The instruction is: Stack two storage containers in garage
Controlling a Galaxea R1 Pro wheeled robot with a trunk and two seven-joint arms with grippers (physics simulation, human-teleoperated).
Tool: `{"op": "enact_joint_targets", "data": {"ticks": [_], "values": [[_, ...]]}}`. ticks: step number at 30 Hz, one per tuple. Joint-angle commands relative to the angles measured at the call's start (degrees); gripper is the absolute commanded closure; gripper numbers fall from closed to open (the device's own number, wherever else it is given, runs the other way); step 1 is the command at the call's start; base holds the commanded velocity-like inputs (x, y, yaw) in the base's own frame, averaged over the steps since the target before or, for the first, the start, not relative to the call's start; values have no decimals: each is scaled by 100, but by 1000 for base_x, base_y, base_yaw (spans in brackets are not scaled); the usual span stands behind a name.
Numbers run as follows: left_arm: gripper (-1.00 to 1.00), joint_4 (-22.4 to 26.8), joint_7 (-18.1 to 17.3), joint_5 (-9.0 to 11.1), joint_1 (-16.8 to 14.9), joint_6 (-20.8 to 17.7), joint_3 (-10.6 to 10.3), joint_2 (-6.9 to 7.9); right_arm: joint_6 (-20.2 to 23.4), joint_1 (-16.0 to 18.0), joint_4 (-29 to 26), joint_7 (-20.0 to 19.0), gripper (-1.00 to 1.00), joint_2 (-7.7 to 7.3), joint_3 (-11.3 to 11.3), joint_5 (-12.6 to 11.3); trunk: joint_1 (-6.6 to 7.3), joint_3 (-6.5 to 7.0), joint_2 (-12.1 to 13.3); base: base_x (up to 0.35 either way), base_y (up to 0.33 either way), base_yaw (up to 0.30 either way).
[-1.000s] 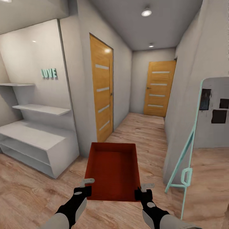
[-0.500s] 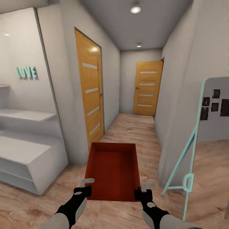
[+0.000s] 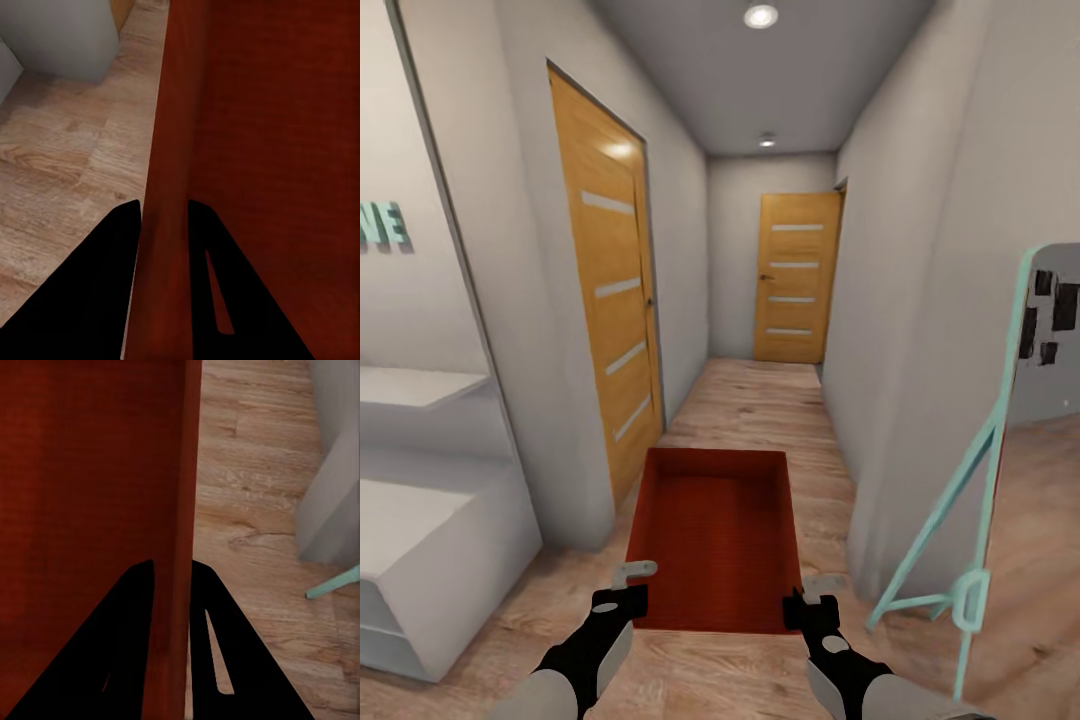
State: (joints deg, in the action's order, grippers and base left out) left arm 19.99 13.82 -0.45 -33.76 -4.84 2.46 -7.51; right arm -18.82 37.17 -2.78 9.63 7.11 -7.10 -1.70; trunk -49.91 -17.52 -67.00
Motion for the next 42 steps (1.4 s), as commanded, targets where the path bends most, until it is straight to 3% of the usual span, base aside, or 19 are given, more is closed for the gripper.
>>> {"op": "enact_joint_targets", "data": {"ticks": [1, 23, 42], "values": [[100, -4, 24, 45, 1, -35, 61, -5, -34, 9, -12, 43, 100, 1, 138, -32, -3, -7, -4, 314, 188, -26], [100, -4, 24, 45, 1, -33, 61, -5, -34, 9, -12, 43, 100, 1, 136, -32, -3, -6, -4, 314, 144, -6], [100, -4, 24, 45, 1, -34, 61, -5, -34, 9, -12, 43, 100, 1, 139, -32, -3, 32, -4, 320, 85, -245]]}}
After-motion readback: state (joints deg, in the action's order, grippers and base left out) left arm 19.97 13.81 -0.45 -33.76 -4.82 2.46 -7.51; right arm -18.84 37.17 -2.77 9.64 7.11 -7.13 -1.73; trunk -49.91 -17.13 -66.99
